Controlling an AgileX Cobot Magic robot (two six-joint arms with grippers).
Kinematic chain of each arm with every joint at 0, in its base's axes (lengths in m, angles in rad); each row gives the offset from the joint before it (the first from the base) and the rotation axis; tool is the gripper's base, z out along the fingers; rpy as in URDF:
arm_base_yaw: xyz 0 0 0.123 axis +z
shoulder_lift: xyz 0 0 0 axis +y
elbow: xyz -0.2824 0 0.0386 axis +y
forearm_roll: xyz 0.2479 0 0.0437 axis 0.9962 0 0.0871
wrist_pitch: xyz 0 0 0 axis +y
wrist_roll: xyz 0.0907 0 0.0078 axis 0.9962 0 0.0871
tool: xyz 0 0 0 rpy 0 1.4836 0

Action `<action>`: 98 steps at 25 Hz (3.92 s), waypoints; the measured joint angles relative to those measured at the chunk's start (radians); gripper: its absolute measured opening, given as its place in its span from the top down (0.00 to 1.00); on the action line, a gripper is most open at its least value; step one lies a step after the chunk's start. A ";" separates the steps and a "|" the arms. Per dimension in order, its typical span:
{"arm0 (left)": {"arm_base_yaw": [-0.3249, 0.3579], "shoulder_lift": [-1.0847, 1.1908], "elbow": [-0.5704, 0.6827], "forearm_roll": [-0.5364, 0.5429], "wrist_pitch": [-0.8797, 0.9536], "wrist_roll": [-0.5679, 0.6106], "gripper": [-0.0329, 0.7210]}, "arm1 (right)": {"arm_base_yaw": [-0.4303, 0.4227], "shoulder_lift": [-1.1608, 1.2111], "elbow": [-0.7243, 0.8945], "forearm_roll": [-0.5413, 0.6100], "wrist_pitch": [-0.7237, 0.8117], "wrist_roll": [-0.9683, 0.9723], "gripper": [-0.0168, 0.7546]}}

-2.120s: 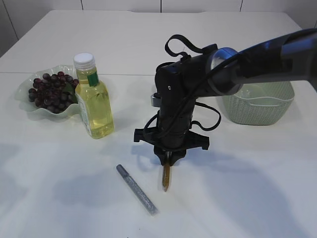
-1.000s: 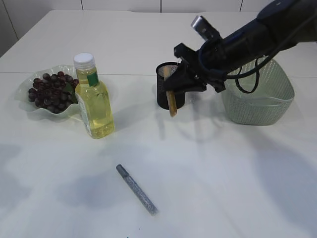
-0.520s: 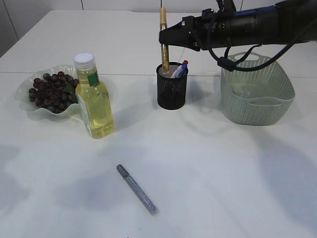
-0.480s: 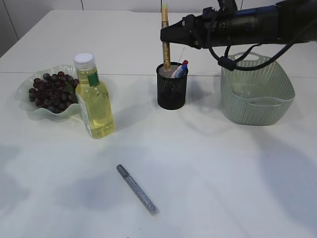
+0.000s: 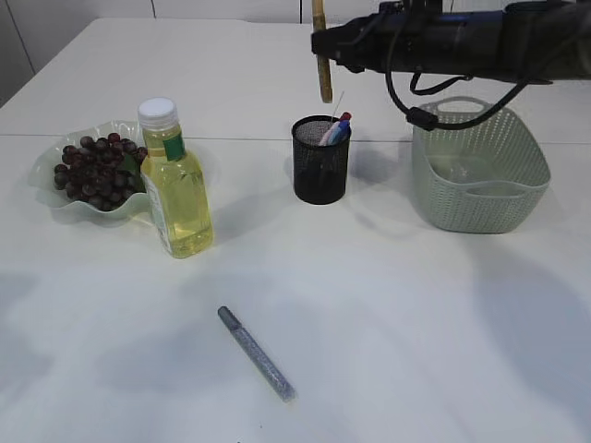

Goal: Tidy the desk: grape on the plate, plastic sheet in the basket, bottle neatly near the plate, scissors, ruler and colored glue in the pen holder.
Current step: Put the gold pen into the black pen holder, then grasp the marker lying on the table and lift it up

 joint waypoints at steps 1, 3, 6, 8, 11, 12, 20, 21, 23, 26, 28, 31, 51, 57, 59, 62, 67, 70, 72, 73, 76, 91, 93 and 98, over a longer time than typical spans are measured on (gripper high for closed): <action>0.000 0.000 0.000 0.000 0.000 0.000 0.55 | 0.000 0.018 -0.014 0.000 0.000 -0.002 0.78; 0.000 0.000 0.000 0.000 0.000 0.000 0.55 | 0.000 0.046 -0.036 0.000 0.000 -0.015 0.78; 0.000 0.000 0.000 0.000 0.000 0.000 0.55 | 0.000 0.081 -0.061 0.002 0.000 -0.040 0.78; 0.000 0.000 0.000 0.000 0.000 0.000 0.55 | 0.000 0.096 -0.069 0.002 0.000 -0.070 0.78; 0.000 0.000 0.000 0.000 0.000 0.000 0.55 | 0.000 0.114 -0.070 0.002 0.004 -0.107 0.78; 0.000 0.000 0.000 0.000 0.000 0.000 0.55 | 0.000 0.121 -0.072 0.002 0.004 -0.114 0.78; 0.000 0.000 0.000 0.002 0.000 0.000 0.55 | 0.002 0.169 -0.101 0.002 0.010 -0.123 0.78; 0.000 0.000 0.000 0.002 0.000 0.000 0.55 | 0.002 0.171 -0.104 0.002 0.010 -0.123 0.78; 0.000 0.000 0.000 0.002 0.000 0.000 0.55 | 0.002 0.176 -0.110 0.002 0.010 -0.123 0.78; 0.000 0.000 0.000 0.002 0.000 0.000 0.55 | 0.002 0.186 -0.124 0.002 0.010 -0.123 0.77; 0.000 0.000 0.000 0.002 0.000 0.000 0.55 | 0.002 0.191 -0.124 0.002 0.010 -0.123 0.75; 0.000 0.000 0.000 0.002 0.000 0.000 0.55 | 0.002 0.195 -0.126 0.002 0.010 -0.123 0.68; 0.000 0.000 0.000 -0.002 -0.071 0.000 0.55 | 0.002 -0.040 -0.126 -0.682 -0.009 0.840 0.55; 0.000 0.000 0.000 -0.005 -0.117 0.000 0.55 | 0.058 -0.179 -0.126 -1.146 0.197 1.372 0.55; 0.000 0.000 0.000 -0.005 -0.125 0.000 0.55 | 0.114 -0.199 -0.126 -1.276 0.256 1.493 0.55; 0.000 0.000 0.000 -0.005 -0.130 0.000 0.55 | 0.227 -0.206 -0.126 -1.438 0.338 1.638 0.55; 0.000 0.000 0.000 -0.003 -0.143 0.000 0.55 | 0.411 -0.194 -0.126 -1.598 0.434 1.808 0.55; 0.000 0.000 0.000 -0.001 -0.169 0.000 0.55 | 0.487 -0.173 -0.126 -1.623 0.452 1.871 0.55; 0.000 0.000 0.000 -0.001 -0.180 0.000 0.55 | 0.525 -0.153 -0.126 -1.639 0.474 1.909 0.55; 0.000 0.000 0.000 -0.001 -0.182 0.000 0.55 | 0.539 -0.139 -0.126 -1.647 0.482 1.927 0.55; 0.000 0.000 0.000 -0.001 -0.182 0.000 0.55 | 0.569 -0.090 -0.126 -1.658 0.486 1.954 0.55; 0.000 0.000 0.000 -0.001 -0.182 0.006 0.55 | 0.632 0.093 -0.126 -1.732 0.429 2.031 0.55; 0.000 0.000 0.000 -0.001 -0.182 0.006 0.55 | 0.632 0.097 -0.126 -1.734 0.398 2.021 0.55; 0.000 0.000 0.000 -0.001 -0.182 0.006 0.55 | 0.632 0.111 -0.128 -1.736 0.372 2.010 0.55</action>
